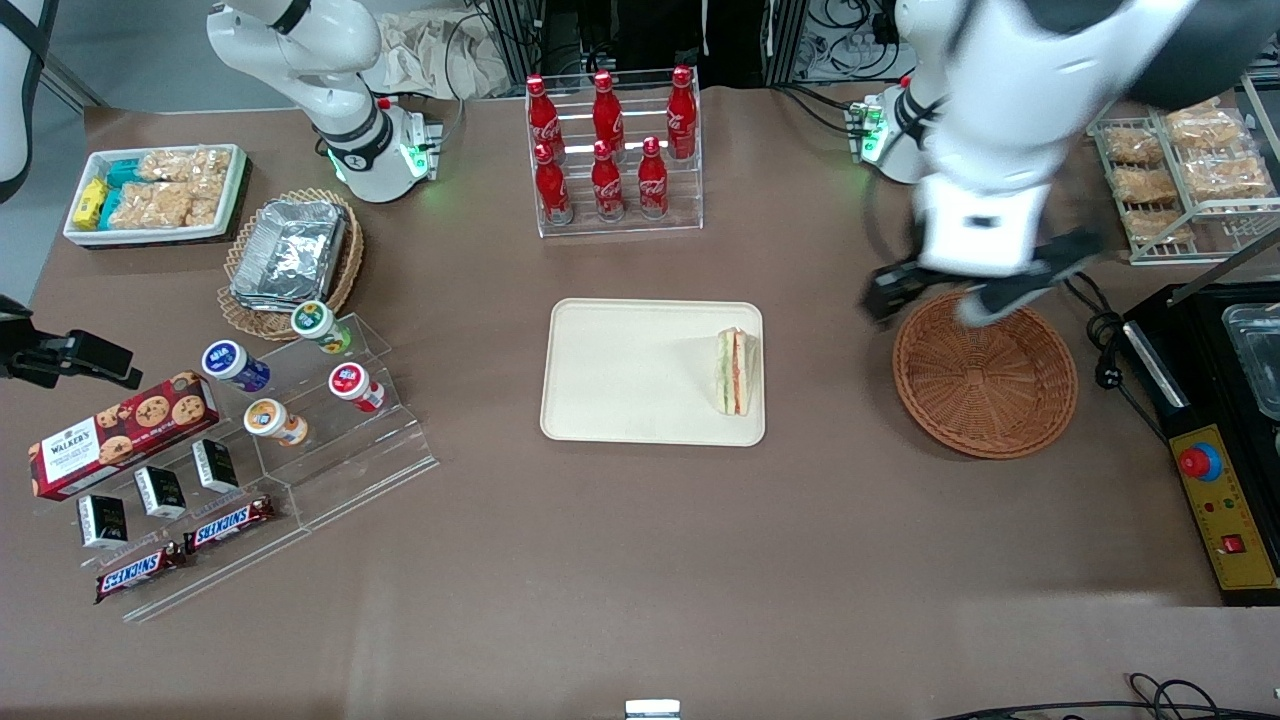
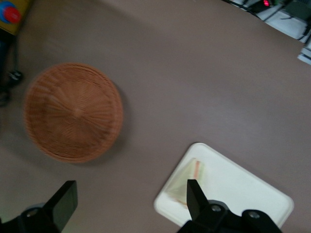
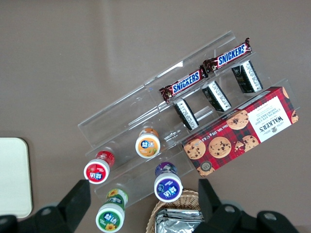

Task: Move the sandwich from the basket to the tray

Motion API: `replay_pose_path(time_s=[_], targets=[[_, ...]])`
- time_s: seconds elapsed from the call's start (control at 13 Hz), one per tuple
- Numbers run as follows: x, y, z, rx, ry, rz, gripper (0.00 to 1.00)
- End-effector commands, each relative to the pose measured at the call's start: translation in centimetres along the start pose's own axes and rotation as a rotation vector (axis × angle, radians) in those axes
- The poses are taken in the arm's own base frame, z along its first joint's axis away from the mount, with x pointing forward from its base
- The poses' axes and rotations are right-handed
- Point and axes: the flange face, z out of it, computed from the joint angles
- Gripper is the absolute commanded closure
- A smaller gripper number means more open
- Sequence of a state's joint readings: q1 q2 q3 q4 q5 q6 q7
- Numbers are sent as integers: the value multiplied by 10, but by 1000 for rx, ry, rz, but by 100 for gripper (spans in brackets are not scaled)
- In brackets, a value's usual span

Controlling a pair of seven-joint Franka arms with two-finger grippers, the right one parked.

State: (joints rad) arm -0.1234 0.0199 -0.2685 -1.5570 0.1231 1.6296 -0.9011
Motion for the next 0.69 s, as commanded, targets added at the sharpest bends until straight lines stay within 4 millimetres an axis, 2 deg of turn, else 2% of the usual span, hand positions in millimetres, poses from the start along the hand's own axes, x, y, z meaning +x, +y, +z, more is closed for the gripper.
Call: replay_pose_path(time_s=[0.0, 0.23, 0.38, 0.62], targets=[[25, -62, -8, 5, -17, 35, 0], [64, -133, -9, -47, -69, 186, 0], [79, -159, -3, -42, -89, 264, 0], [94, -173, 0, -62, -101, 223, 0]])
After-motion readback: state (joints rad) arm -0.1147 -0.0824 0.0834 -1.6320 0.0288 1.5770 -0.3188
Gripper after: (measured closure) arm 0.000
